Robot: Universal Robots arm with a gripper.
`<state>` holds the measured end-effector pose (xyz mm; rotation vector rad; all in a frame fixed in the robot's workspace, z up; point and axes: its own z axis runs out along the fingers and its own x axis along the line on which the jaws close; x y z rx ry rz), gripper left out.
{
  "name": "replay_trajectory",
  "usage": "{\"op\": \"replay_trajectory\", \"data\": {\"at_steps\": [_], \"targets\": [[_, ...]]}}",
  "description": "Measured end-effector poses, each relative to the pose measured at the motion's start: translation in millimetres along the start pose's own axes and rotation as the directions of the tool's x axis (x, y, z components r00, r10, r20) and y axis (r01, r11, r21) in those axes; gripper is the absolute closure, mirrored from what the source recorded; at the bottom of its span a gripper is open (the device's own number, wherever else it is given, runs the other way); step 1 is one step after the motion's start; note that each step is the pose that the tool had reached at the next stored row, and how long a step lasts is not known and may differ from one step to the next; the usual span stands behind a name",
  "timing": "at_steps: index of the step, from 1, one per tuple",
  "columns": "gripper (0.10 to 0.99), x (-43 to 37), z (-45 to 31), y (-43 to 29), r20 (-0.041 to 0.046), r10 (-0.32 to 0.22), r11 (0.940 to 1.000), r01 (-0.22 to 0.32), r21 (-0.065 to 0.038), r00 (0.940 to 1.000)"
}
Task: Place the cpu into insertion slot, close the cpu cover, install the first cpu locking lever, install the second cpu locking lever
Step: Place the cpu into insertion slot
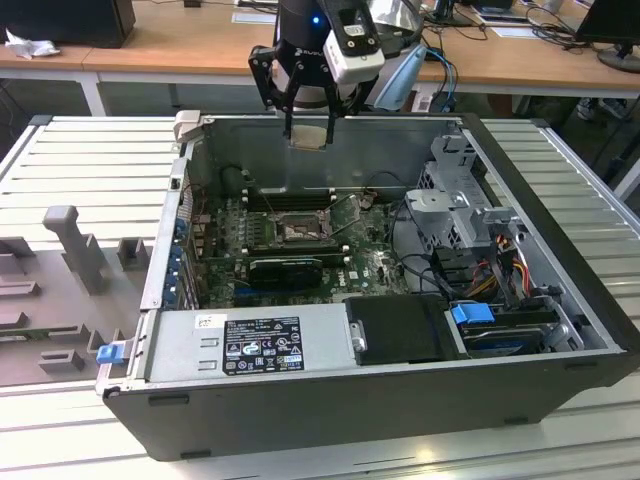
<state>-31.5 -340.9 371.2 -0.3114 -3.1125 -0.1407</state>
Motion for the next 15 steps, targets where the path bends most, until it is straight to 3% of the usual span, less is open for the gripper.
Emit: {"op": "replay_trajectory", "data": {"at_steps": [15], "targets": [[0.553, 0.0, 0.0, 0.0, 0.0045, 0.051, 0.9987, -0.051, -0.001, 0.9987]]}}
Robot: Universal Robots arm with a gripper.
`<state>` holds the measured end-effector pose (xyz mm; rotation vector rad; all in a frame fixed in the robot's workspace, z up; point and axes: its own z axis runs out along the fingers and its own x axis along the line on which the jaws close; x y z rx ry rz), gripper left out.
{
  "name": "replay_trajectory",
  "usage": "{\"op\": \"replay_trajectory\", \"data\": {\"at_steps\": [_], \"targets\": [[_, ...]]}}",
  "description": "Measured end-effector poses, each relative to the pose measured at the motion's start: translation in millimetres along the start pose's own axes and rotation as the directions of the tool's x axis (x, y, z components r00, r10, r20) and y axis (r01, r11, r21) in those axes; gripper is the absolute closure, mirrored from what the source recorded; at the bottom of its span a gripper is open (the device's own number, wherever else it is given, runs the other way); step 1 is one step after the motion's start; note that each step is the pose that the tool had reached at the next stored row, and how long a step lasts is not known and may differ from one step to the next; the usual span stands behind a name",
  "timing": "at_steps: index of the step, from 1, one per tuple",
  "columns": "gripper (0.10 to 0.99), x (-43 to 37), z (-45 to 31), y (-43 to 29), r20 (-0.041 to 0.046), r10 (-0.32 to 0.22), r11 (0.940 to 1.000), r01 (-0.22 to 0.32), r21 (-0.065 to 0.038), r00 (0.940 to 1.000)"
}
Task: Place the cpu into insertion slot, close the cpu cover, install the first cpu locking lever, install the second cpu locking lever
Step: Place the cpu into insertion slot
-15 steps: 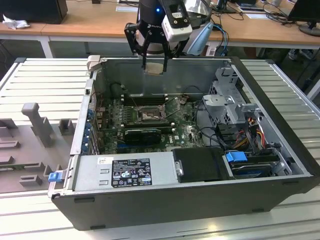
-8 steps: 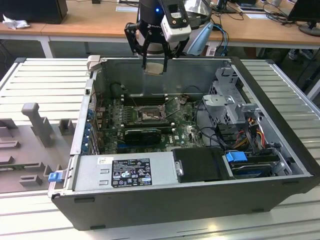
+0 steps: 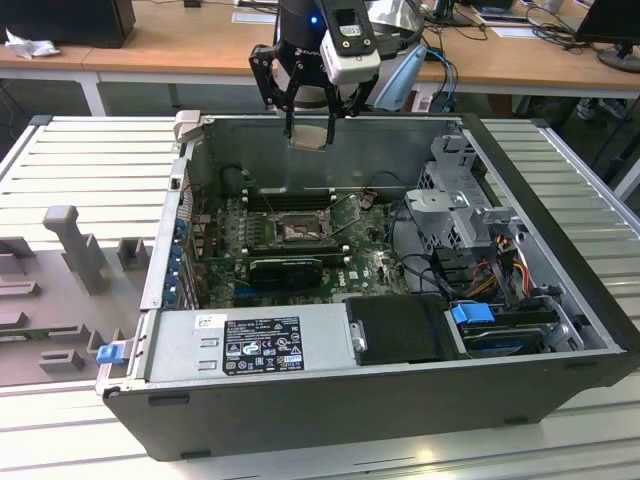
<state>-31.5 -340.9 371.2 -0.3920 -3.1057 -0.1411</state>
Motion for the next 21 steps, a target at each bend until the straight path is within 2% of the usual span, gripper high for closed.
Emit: {"op": "replay_trajectory", "data": {"at_steps": [21], "targets": [[0.553, 0.0, 0.0, 0.0, 0.0070, 0.080, 0.9968, -0.080, -0.002, 0.9968]]}}
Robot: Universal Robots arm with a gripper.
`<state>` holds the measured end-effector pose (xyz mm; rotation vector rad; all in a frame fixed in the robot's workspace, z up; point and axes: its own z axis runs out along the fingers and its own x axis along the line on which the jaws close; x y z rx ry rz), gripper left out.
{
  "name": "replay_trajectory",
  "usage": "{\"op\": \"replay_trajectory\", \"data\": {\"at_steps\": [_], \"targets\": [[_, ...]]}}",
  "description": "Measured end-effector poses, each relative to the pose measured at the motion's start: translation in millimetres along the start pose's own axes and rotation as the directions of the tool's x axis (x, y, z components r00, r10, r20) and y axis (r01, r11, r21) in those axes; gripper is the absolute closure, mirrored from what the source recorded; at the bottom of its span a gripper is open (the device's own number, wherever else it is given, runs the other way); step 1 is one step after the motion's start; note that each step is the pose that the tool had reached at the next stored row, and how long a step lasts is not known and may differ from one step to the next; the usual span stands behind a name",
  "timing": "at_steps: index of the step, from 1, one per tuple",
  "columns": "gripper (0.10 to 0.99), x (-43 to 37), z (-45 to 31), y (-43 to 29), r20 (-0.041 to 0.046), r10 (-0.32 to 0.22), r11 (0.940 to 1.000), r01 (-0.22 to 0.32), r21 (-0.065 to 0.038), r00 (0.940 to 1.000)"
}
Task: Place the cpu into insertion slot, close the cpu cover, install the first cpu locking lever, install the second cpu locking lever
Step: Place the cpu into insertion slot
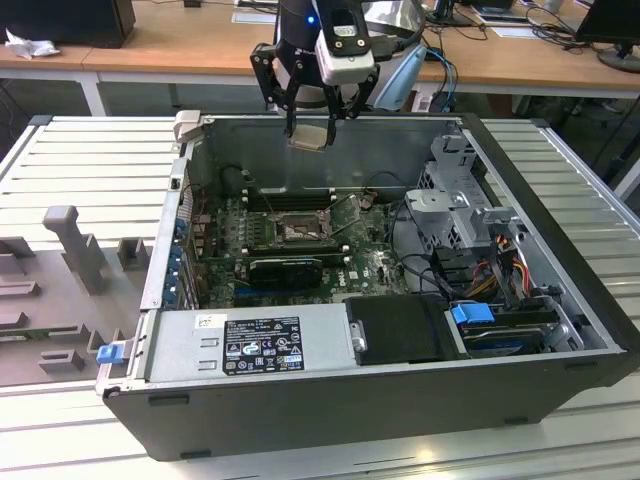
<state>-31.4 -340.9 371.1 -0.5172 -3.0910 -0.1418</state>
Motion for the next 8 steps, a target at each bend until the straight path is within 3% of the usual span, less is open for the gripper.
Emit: {"op": "replay_trajectory", "data": {"at_steps": [8], "targets": [[0.553, 0.0, 0.1, 0.0, 0.0021, 0.024, 0.9997, -0.024, 0.000, 0.9997]]}}
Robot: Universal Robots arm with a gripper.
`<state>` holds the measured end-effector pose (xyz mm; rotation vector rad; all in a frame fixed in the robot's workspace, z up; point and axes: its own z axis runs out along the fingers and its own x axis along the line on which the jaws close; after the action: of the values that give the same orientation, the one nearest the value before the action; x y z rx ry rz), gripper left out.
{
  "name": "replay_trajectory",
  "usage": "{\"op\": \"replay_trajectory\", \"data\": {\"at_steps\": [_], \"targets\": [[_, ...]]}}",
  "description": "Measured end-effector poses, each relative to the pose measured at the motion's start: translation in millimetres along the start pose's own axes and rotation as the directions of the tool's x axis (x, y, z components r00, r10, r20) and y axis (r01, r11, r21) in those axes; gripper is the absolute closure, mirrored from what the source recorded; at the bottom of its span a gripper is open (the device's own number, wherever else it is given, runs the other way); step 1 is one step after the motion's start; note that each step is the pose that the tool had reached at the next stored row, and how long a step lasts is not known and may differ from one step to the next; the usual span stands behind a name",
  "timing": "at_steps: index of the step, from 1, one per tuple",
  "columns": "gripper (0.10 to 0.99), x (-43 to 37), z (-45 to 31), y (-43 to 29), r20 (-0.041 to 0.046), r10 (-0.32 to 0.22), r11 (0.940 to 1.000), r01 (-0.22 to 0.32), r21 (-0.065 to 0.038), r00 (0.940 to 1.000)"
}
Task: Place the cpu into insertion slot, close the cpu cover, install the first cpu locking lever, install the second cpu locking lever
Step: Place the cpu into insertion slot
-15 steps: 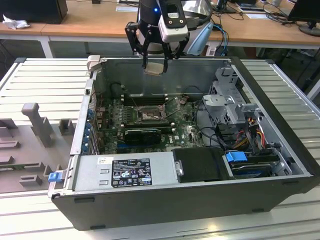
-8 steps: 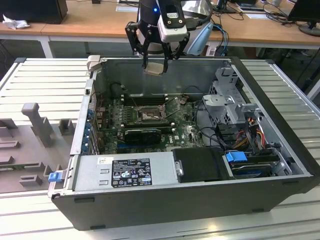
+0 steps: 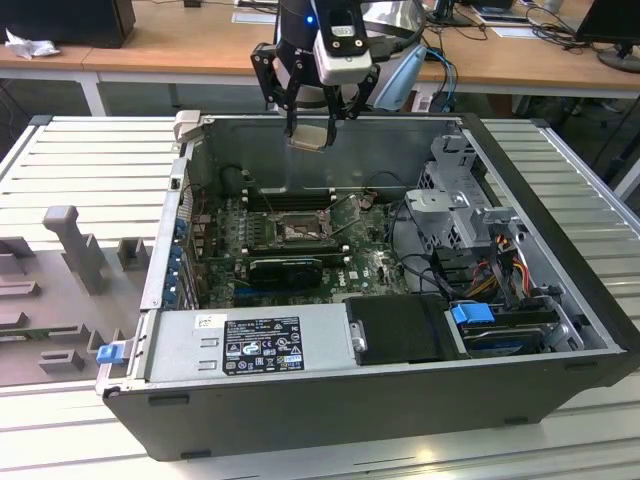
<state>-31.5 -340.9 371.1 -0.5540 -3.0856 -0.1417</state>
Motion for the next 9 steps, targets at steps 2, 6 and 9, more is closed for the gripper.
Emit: {"op": "replay_trajectory", "data": {"at_steps": [2, 6, 9], "targets": [[0.553, 0.0, 0.1, 0.0, 0.0004, 0.005, 1.0000, -0.005, 0.000, 1.0000], [0.553, 0.0, 0.1, 0.0, 0.0014, 0.016, 0.9999, -0.016, 0.000, 0.9999], [0.553, 0.0, 0.3, 0.0, 0.0024, 0.028, 0.9996, -0.028, -0.001, 0.9996]]}}
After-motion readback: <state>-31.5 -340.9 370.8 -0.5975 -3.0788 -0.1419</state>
